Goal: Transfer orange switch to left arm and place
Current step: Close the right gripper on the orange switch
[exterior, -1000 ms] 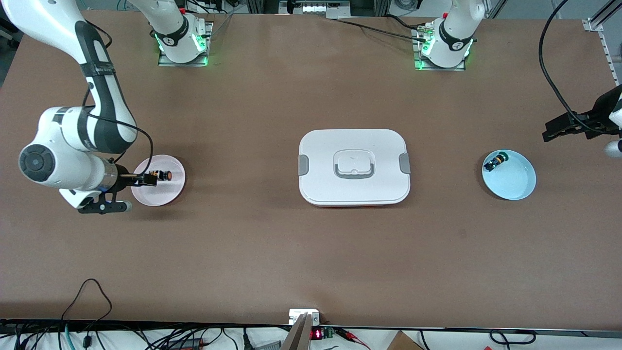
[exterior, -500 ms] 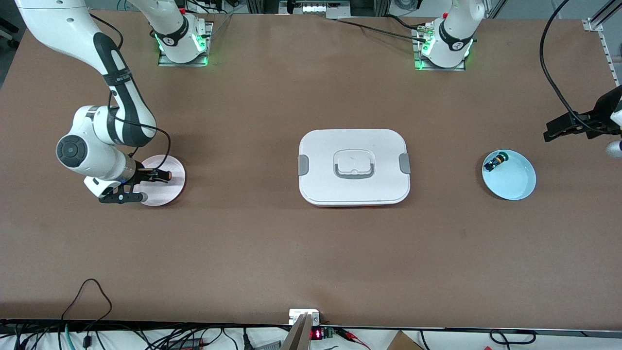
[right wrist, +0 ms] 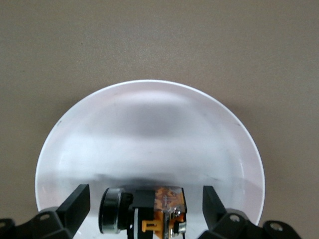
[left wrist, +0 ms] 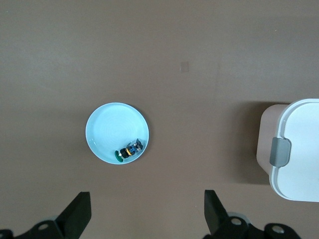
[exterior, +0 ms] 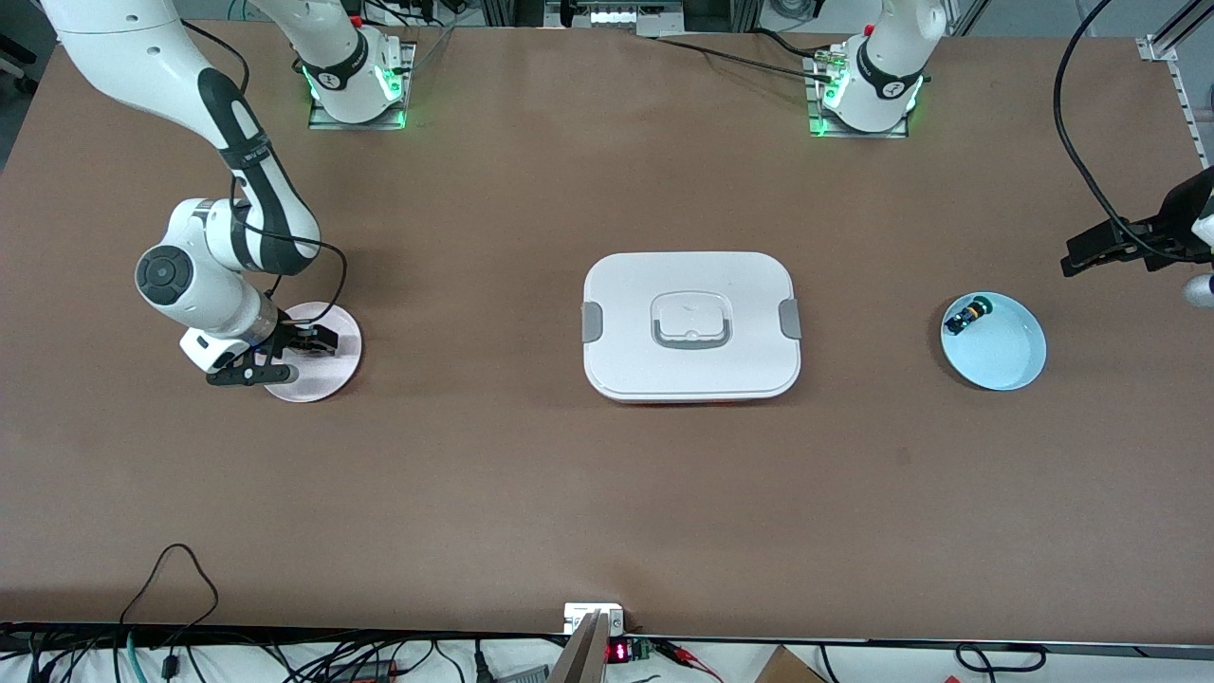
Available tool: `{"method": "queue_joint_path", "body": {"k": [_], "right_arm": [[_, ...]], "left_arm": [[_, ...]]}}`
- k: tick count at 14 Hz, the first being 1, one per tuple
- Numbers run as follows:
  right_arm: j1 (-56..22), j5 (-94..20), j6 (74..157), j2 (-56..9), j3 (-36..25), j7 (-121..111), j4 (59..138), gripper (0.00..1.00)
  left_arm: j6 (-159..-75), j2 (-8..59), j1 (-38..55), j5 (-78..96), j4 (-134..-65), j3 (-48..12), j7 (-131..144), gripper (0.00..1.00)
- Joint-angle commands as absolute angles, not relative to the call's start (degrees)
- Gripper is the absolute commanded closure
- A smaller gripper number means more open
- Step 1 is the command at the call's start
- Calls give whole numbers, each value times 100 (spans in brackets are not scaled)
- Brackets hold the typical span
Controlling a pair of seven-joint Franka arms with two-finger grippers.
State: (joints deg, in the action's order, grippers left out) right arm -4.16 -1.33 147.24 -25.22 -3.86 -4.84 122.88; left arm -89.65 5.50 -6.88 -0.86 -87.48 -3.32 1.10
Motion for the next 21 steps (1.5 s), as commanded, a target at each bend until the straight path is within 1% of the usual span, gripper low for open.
{"method": "queue_joint_path", "body": {"k": [1, 18, 19, 20, 21], "right_arm": [[-360, -185, 14853, -2426, -352, -685, 12445, 0], [-396, -193, 14722, -2487, -352, -852, 12480, 0], [-396, -193, 14722, -2505, -352, -861, 12472, 1], [-396, -193, 14713, -2505, -352, -861, 12472, 7], [-396, -193, 14704, -2505, -352, -870, 12463, 16]], "left_arm": [[-8903, 457, -703, 26, -8780, -316, 97, 0], [-8895, 457, -703, 35, -8780, -316, 88, 0], [-8895, 457, -703, 26, -8789, -316, 88, 0], [-8895, 466, -703, 35, -8780, -316, 88, 0], [-8895, 457, -703, 26, -8780, -316, 88, 0]]}}
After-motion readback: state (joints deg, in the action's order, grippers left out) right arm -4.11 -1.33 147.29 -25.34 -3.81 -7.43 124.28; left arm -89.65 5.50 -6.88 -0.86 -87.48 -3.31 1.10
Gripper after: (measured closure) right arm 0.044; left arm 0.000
